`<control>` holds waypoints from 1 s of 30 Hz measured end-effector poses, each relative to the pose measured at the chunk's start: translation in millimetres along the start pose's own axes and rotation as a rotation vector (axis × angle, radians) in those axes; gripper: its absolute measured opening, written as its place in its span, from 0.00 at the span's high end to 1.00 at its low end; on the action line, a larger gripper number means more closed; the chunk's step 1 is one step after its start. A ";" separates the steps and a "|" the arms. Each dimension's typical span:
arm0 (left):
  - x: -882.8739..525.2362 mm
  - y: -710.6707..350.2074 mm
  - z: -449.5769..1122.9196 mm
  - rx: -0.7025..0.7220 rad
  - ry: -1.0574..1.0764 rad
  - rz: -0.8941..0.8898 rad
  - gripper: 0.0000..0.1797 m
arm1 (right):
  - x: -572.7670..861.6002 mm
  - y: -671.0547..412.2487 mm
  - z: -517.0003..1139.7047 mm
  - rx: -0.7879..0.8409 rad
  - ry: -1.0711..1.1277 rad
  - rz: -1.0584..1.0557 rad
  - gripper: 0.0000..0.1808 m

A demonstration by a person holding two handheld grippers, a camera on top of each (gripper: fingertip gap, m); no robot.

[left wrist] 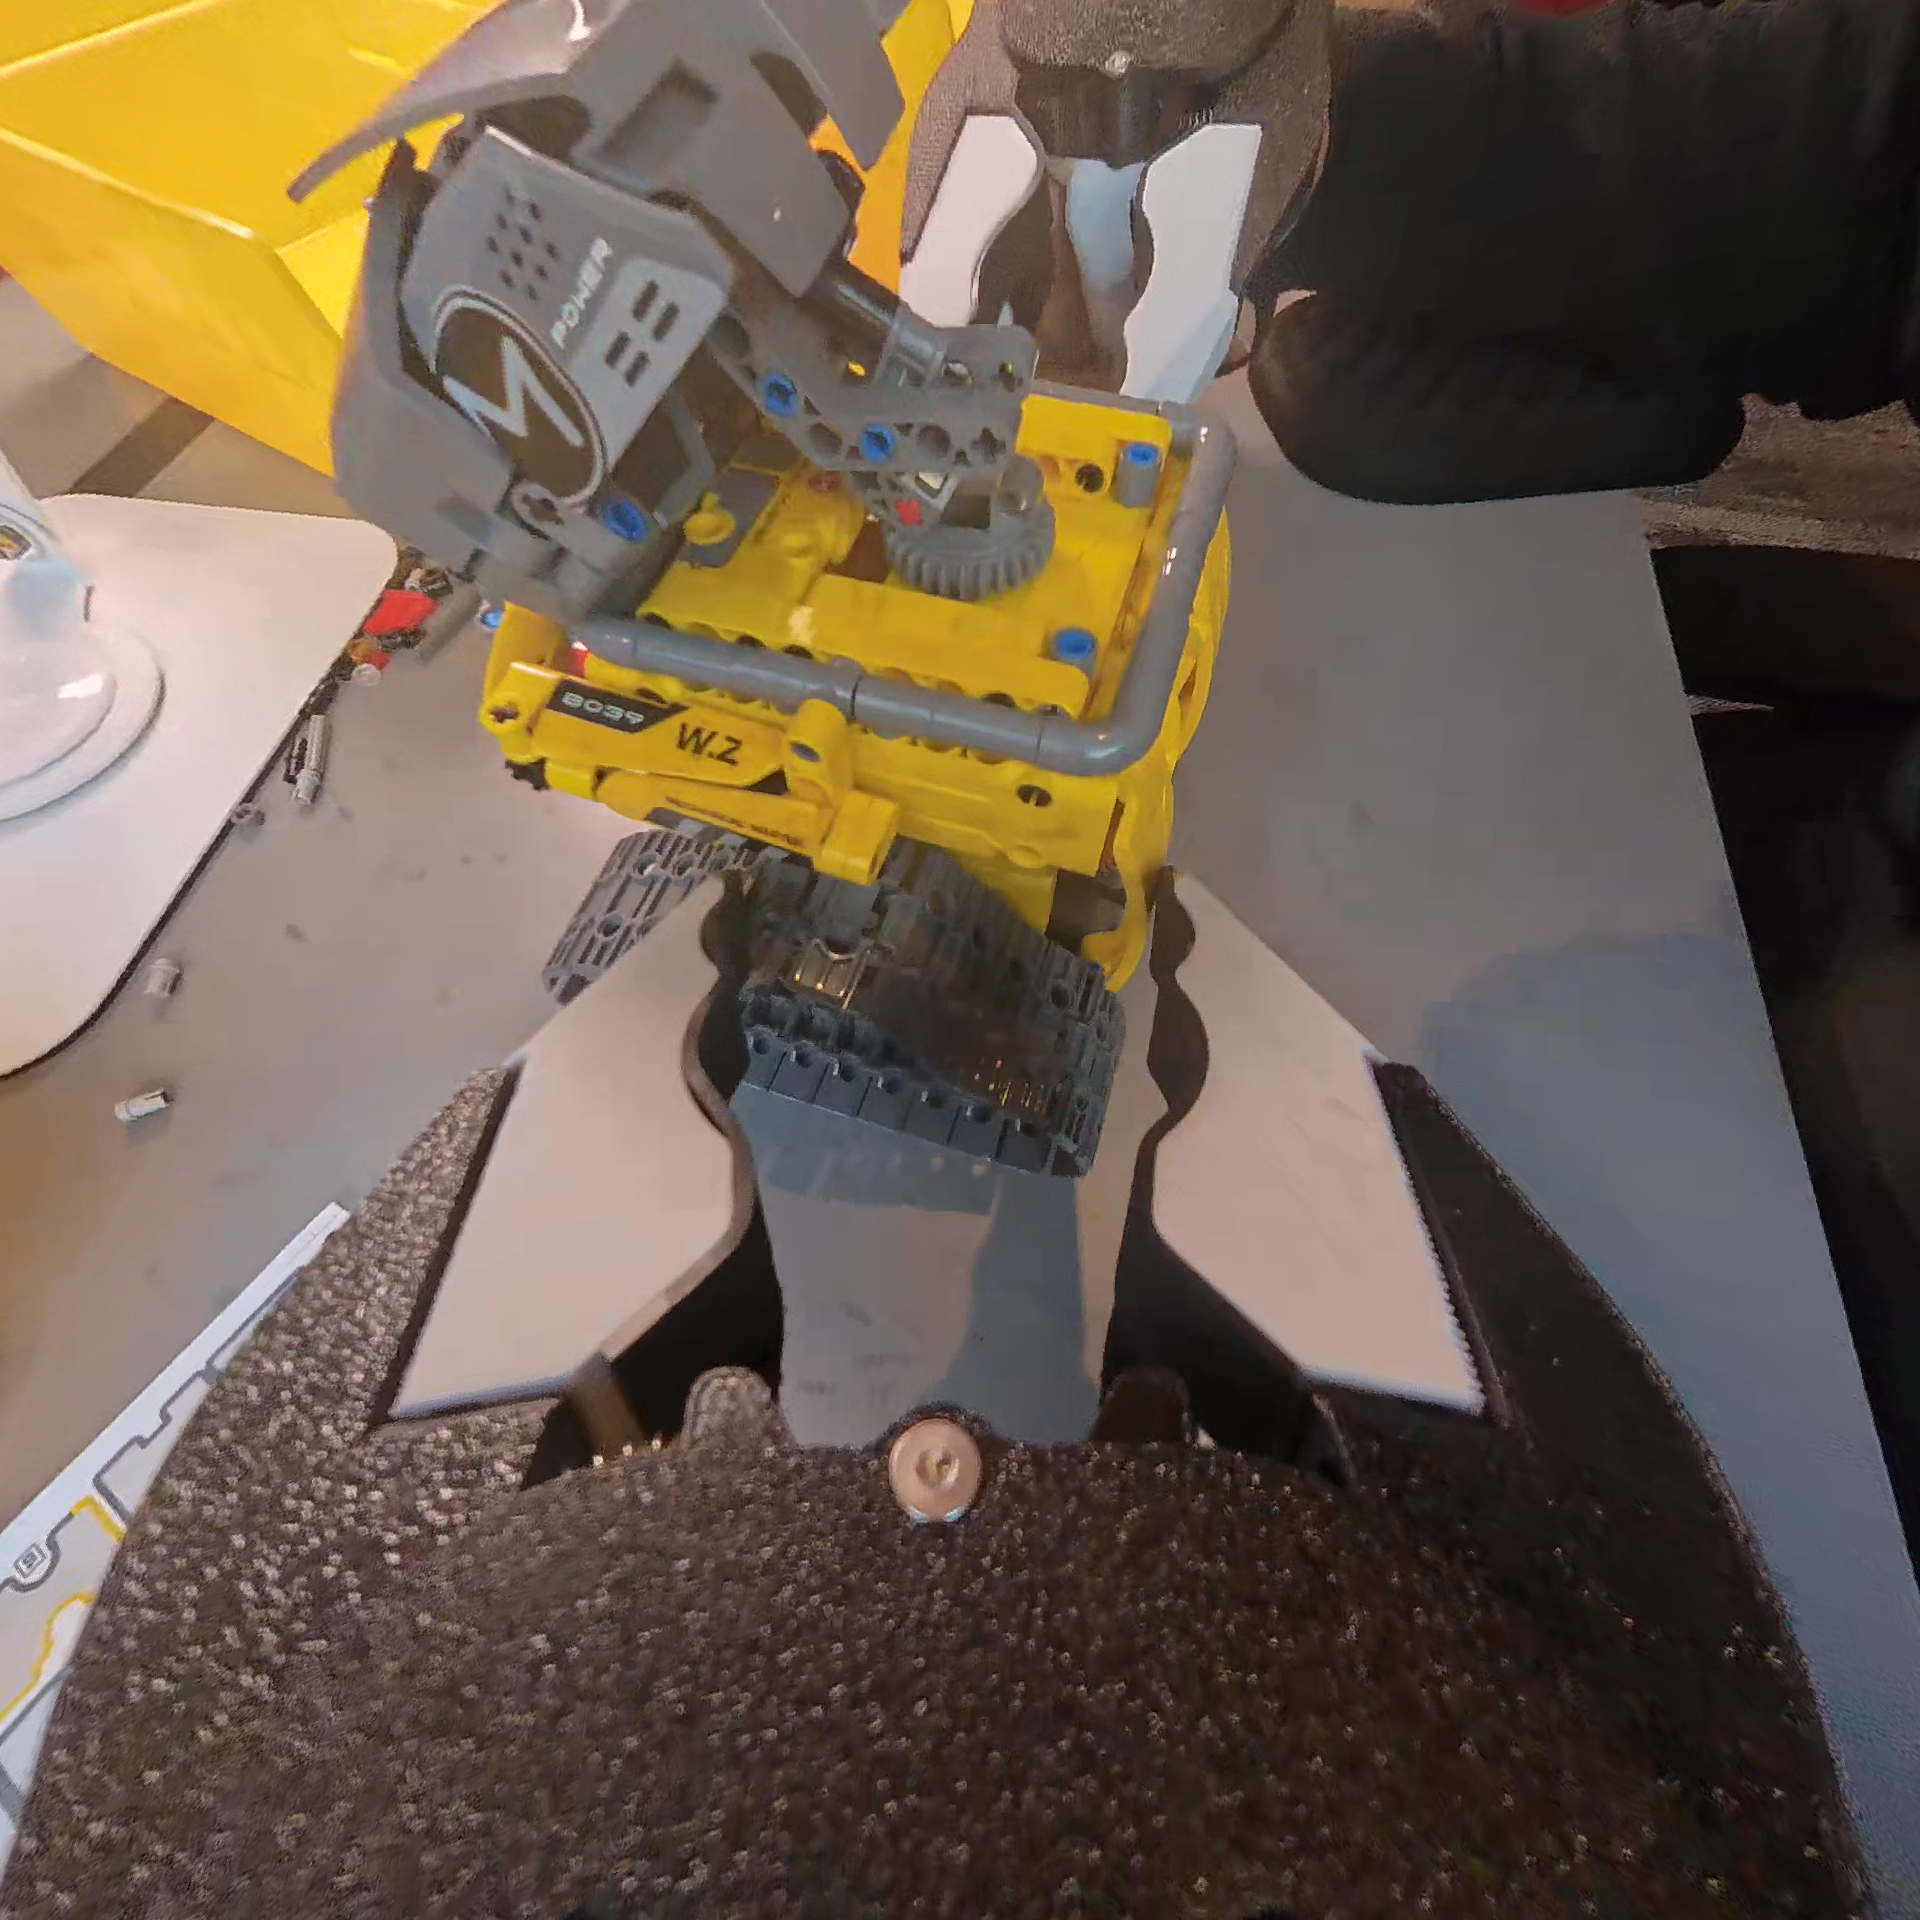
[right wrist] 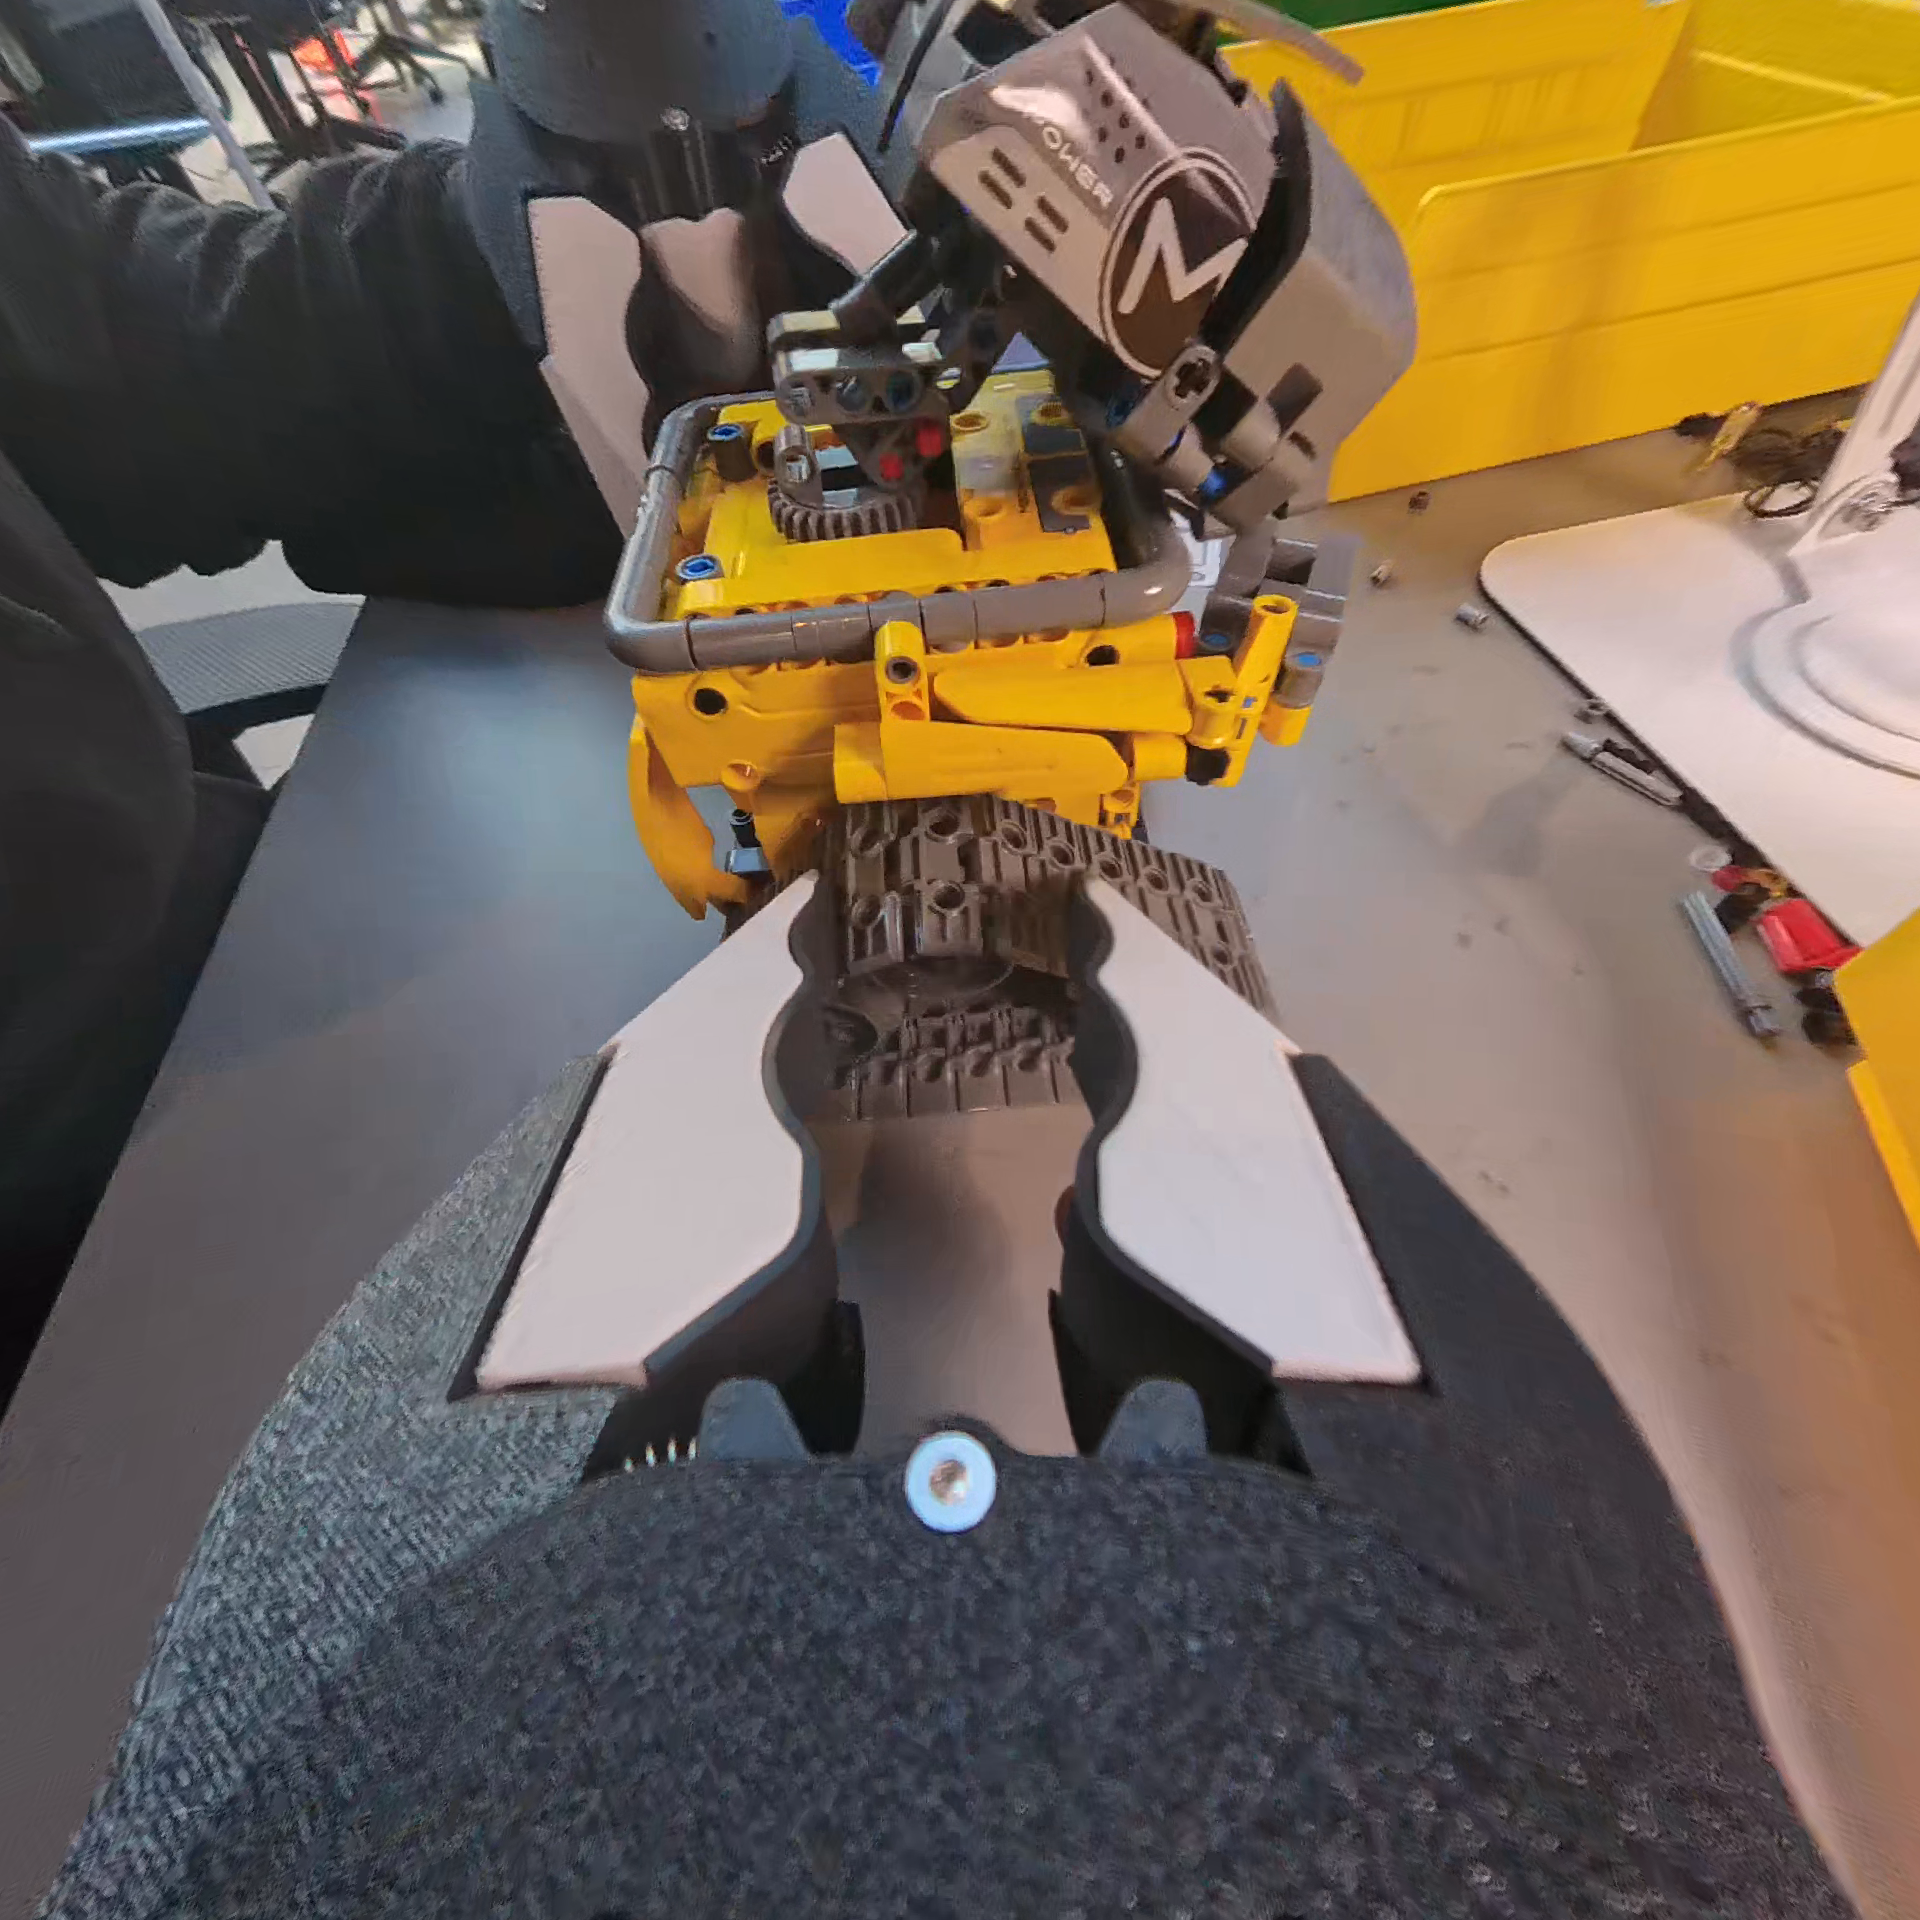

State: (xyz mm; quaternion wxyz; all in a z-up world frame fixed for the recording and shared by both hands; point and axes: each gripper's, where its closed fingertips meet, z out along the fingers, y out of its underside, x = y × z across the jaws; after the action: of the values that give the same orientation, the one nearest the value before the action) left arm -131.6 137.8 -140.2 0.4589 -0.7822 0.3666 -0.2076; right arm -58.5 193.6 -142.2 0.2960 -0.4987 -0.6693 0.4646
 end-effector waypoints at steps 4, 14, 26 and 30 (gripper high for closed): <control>-6.2 0.9 -2.2 0.050 0.048 -0.012 0.57 | -4.7 0.8 -0.2 0.007 0.013 -0.006 0.78; -6.5 5.7 -14.7 0.074 0.130 0.003 0.57 | -22.0 -1.8 7.0 -0.015 0.010 -0.036 0.77; -8.4 7.1 -23.2 0.071 0.020 0.013 0.65 | -24.6 9.5 -2.6 -0.062 -0.010 -0.131 0.73; -26.5 7.6 -23.2 0.105 -0.010 -0.047 0.74 | -20.4 10.1 -4.8 -0.080 0.045 -0.158 0.84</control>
State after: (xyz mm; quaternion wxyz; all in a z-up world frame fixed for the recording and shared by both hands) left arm -167.0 142.5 -135.0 0.4965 -0.7664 0.3344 -0.2332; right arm -43.8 176.6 -148.3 0.3265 -0.4659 -0.7178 0.4014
